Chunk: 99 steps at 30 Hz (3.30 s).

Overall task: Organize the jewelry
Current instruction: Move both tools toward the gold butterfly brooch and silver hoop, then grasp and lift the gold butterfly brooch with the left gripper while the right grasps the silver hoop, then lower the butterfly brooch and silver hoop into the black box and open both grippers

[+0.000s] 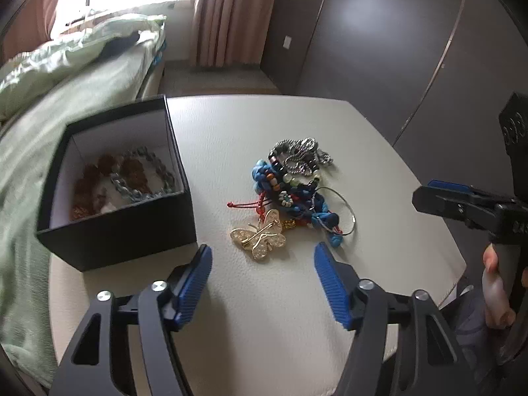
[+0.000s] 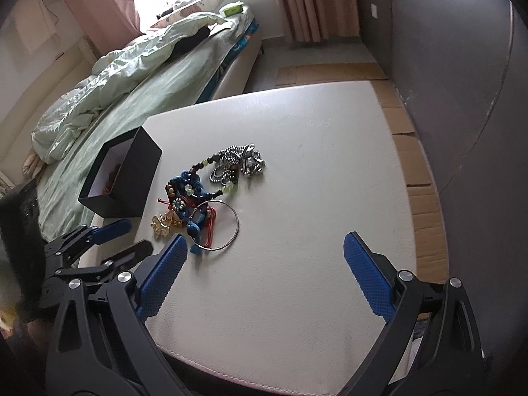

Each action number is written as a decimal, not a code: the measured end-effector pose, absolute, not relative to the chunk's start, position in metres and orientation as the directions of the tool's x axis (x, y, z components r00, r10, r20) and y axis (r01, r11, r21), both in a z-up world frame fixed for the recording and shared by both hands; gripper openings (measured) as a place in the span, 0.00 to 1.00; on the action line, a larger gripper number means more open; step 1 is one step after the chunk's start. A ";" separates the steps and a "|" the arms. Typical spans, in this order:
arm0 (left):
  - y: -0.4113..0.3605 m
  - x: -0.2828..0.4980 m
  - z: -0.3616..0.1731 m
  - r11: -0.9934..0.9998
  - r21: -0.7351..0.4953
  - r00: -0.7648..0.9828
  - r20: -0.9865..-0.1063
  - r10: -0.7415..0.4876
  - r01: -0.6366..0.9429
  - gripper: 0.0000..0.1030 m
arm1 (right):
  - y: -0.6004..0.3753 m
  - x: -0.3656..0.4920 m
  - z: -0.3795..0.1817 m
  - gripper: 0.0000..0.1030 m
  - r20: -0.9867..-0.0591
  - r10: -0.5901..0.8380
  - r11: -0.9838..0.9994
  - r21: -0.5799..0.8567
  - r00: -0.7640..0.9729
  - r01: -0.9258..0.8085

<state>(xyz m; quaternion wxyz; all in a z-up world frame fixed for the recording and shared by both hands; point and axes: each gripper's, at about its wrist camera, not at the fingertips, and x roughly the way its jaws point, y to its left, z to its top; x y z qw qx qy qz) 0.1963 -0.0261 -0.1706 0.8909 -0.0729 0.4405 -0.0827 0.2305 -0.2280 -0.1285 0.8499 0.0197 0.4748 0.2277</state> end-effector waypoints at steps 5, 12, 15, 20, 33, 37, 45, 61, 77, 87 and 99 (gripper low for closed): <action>-0.033 0.208 -0.179 0.981 -0.178 0.582 -0.791 -0.191 0.080 0.54 | -0.222 0.236 -0.132 0.92 -0.803 0.425 0.882 0.264 0.417 -0.391; -0.042 0.216 -0.183 0.989 -0.117 0.602 -0.785 -0.145 0.087 0.51 | -0.208 0.237 -0.138 0.91 -0.812 0.441 0.858 0.256 0.382 -0.445; -0.044 0.217 -0.183 0.994 -0.078 0.606 -0.787 -0.110 0.080 0.40 | -0.204 0.238 -0.141 0.91 -0.823 0.433 0.855 0.247 0.366 -0.457; -0.045 0.218 -0.184 0.993 -0.072 0.605 -0.788 -0.115 0.095 0.38 | -0.202 0.237 -0.144 0.91 -0.825 0.439 0.851 0.254 0.357 -0.459; -0.031 0.203 -0.152 0.986 -0.130 0.632 -0.757 -0.165 0.102 0.38 | -0.173 0.233 -0.151 0.83 -0.842 0.416 0.824 0.189 0.344 -0.534; -0.020 0.192 -0.140 0.983 -0.156 0.649 -0.739 -0.179 0.094 0.38 | -0.161 0.235 -0.160 0.77 -0.856 0.393 0.821 0.161 0.337 -0.548; -0.001 0.175 -0.121 0.979 -0.186 0.685 -0.704 -0.189 0.079 0.38 | -0.147 0.244 -0.169 0.73 -0.854 0.384 0.825 0.145 0.352 -0.547; 0.015 0.160 -0.099 0.971 -0.228 0.723 -0.659 -0.207 0.070 0.38 | -0.126 0.231 -0.166 0.48 -0.865 0.358 0.778 0.069 0.351 -0.625; 0.068 0.176 -0.072 0.966 -0.260 0.742 -0.647 -0.174 -0.001 0.38 | -0.103 0.203 -0.110 0.48 -0.772 0.431 0.794 0.079 0.467 -0.602; 0.093 0.210 -0.080 0.962 -0.267 0.708 -0.690 -0.148 -0.059 0.39 | -0.088 0.205 -0.088 0.49 -0.715 0.459 0.837 0.149 0.528 -0.527; 0.111 0.218 -0.093 0.941 -0.320 0.707 -0.690 -0.154 -0.108 0.60 | -0.065 0.215 -0.085 0.49 -0.697 0.466 0.855 0.196 0.545 -0.480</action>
